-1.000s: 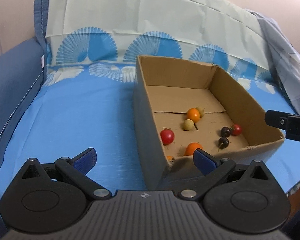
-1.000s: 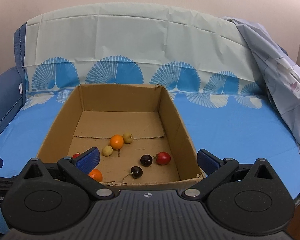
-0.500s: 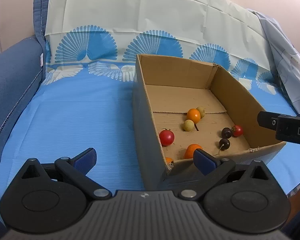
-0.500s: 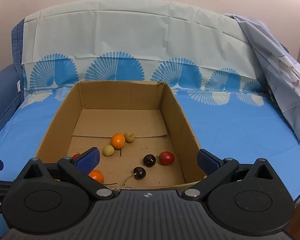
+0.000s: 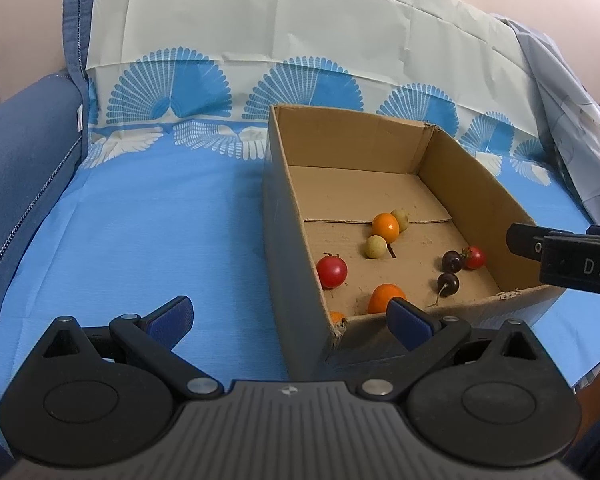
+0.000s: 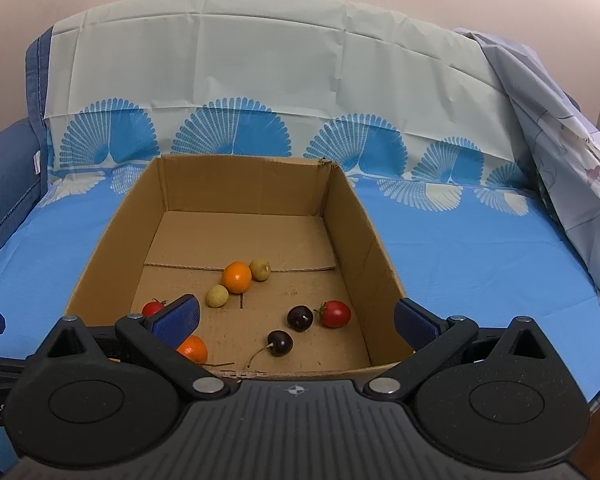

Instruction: Organize fruits

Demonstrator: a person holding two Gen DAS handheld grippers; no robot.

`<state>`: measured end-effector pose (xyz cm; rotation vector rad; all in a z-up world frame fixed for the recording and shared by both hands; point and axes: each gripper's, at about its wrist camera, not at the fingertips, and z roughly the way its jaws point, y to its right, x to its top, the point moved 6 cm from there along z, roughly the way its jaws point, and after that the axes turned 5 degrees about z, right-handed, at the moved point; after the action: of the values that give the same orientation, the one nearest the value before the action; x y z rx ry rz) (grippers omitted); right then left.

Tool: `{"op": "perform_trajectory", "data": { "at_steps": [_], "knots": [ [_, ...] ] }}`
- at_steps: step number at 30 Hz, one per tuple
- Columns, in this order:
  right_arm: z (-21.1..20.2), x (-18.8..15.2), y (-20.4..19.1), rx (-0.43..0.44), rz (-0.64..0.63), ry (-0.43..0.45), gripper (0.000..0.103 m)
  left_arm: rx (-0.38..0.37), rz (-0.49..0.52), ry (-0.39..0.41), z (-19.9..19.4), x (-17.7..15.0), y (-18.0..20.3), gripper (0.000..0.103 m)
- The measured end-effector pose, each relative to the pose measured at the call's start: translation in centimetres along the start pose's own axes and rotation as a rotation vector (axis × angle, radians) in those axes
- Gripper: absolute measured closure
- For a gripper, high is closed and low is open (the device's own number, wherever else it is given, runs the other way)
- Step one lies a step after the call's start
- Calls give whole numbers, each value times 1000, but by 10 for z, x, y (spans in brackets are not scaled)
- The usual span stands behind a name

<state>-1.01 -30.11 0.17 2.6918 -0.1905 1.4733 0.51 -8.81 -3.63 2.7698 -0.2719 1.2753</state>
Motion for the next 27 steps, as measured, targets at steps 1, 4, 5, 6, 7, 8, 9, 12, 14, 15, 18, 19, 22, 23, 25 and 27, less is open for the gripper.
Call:
{"op": "perform_trajectory", "data": {
  "at_steps": [1, 4, 5, 6, 7, 8, 9, 12, 14, 15, 18, 19, 22, 23, 25, 27],
  "knots": [
    [0, 0, 0, 0, -2, 0, 1, 0, 2, 2, 0, 0, 0, 0],
    [1, -1, -2, -1, -12, 2, 1, 0, -1, 3, 0, 0, 0, 0],
    [1, -1, -2, -1, -15, 3, 1, -1, -3, 3, 0, 0, 0, 0],
    [1, -1, -3, -1, -18, 4, 1, -2, -3, 3, 0, 0, 0, 0],
    [1, -1, -4, -1, -22, 5, 1, -2, -2, 4, 0, 1, 0, 0],
    [1, -1, -4, -1, -25, 6, 1, -3, 1, 5, 0, 1, 1, 0],
    [0, -1, -5, -2, -28, 6, 1, -4, 5, 6, 0, 1, 1, 0],
    [0, -1, -4, -5, -30, 8, 1, -9, 15, 10, -1, 1, 4, 0],
    [0, -1, -5, -5, -28, 9, 1, -12, 19, 11, -1, 1, 5, 0],
    [0, -1, -5, -6, -28, 10, 1, -13, 19, 12, 0, 2, 7, 0],
    [0, -1, -5, -6, -31, 10, 1, -15, 26, 16, -1, 2, 8, 0],
    [0, -1, -5, -6, -33, 9, 1, -16, 28, 17, 0, 2, 9, 0],
    [0, -1, -6, -6, -41, 9, 1, -18, 30, 15, 1, 2, 9, 0],
    [0, -1, -6, -6, -43, 9, 1, -20, 30, 14, 1, 2, 10, 0],
    [0, -2, -8, -6, -50, 8, 1, -22, 34, 17, 1, 3, 11, 0],
    [0, -2, -10, -8, -58, 9, 1, -24, 40, 22, 0, 3, 11, 0]
  ]
}}
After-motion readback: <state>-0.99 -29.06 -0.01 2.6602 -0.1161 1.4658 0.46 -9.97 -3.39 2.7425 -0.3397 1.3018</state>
